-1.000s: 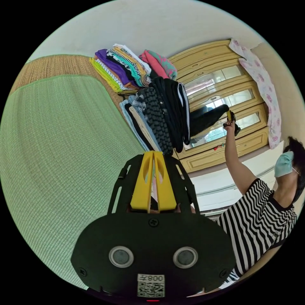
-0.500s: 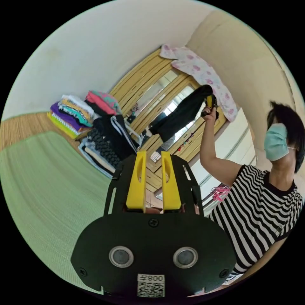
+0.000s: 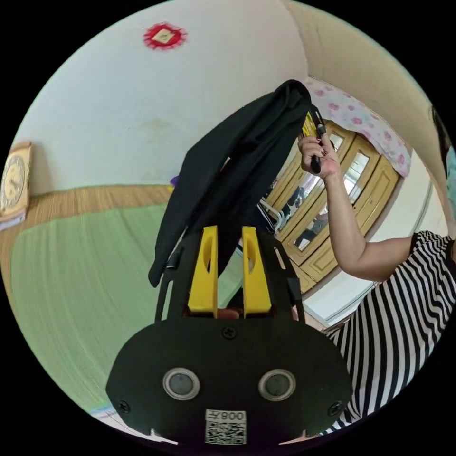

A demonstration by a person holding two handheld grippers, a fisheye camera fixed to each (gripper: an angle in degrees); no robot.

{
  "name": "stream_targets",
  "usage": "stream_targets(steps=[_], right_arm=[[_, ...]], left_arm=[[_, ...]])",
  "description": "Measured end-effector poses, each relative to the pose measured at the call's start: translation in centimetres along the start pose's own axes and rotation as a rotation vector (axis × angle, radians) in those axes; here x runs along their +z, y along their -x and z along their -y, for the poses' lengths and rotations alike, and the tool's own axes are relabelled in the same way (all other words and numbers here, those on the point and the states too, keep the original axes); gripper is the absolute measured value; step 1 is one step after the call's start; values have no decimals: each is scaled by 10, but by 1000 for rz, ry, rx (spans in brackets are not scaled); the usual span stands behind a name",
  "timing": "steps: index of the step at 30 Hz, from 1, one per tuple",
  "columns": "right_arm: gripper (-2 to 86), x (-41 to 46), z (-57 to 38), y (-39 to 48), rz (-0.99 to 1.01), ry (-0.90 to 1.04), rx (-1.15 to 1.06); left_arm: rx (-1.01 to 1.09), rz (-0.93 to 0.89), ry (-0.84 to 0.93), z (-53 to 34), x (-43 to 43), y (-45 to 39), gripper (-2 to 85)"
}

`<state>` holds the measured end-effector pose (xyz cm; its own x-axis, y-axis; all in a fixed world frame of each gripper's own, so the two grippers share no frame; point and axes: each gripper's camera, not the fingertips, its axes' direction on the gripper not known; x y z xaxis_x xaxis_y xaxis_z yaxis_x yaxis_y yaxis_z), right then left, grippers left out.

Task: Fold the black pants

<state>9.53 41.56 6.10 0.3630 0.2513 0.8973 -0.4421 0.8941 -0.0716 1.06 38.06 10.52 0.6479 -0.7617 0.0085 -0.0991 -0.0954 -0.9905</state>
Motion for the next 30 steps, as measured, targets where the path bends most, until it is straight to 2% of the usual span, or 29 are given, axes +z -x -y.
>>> stream_targets(steps=[4,7,9,12,16,19,30], right_arm=[[4,59,-19,-45,35,110,107],[4,95,-29,-72,52,184,157],[4,116,-31,-87,45,231,170],[4,132,-27,-101,52,257,174],[4,147,-18,-116,50,272,169],[4,161,-12,-128,59,289,171],[4,198,18,-184,37,314,189]], left_arm=[[-118,-17,-8,-36,-26,7,74],[-175,42,-10,-55,-45,6,81],[-193,71,-82,-68,-67,-1,82],[-216,146,-128,-81,-88,-10,82],[-226,118,-89,-86,-96,-15,87],[-215,170,-90,-90,-105,-25,86],[-287,231,-99,-107,-153,-49,23]])
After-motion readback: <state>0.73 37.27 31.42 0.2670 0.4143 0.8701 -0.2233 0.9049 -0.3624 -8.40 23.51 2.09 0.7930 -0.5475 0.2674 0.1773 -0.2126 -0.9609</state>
